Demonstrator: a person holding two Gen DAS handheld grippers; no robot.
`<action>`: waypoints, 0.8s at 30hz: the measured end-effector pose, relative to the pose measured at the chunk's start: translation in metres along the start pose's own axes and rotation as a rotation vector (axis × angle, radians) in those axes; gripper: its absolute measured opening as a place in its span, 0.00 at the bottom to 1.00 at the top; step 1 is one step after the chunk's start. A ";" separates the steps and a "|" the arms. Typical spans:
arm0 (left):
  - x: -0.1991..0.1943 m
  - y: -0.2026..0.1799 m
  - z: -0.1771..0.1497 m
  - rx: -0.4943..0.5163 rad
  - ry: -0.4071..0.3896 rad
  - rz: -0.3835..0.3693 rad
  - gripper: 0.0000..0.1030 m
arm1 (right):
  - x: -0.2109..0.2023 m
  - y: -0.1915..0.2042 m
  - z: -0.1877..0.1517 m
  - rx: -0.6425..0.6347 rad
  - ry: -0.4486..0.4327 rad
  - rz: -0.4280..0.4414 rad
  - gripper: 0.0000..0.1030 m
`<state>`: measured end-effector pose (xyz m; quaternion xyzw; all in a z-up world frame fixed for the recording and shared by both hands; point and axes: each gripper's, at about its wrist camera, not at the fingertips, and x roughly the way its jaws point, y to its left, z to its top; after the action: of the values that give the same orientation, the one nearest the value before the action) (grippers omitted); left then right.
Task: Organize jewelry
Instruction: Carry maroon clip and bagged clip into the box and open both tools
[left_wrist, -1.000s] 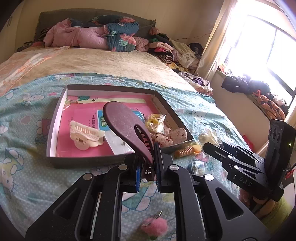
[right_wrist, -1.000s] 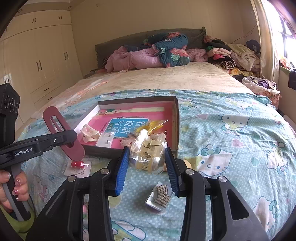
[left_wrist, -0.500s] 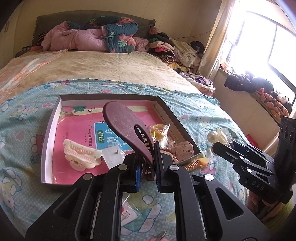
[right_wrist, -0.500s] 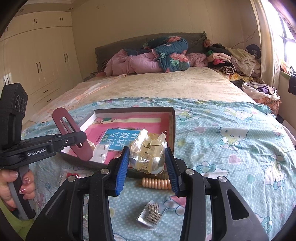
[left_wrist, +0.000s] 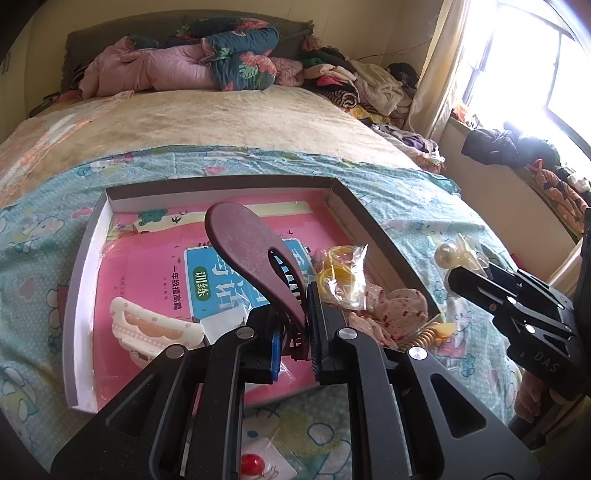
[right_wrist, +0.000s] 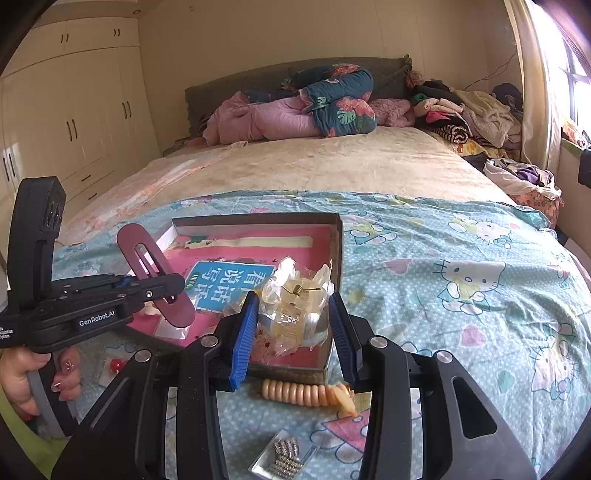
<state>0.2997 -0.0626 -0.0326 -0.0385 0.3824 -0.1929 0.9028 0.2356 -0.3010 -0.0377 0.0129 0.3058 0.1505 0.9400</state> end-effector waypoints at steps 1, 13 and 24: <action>0.002 0.001 0.000 -0.001 0.003 0.000 0.06 | 0.002 0.000 0.001 0.000 0.004 0.003 0.36; 0.032 0.012 0.005 -0.029 0.047 -0.004 0.06 | 0.043 -0.003 0.014 -0.036 0.055 -0.010 0.36; 0.035 0.022 0.008 -0.059 0.044 0.001 0.08 | 0.078 -0.001 0.014 -0.070 0.115 -0.042 0.36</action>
<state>0.3350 -0.0566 -0.0553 -0.0606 0.4077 -0.1818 0.8928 0.3041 -0.2787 -0.0706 -0.0352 0.3540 0.1417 0.9238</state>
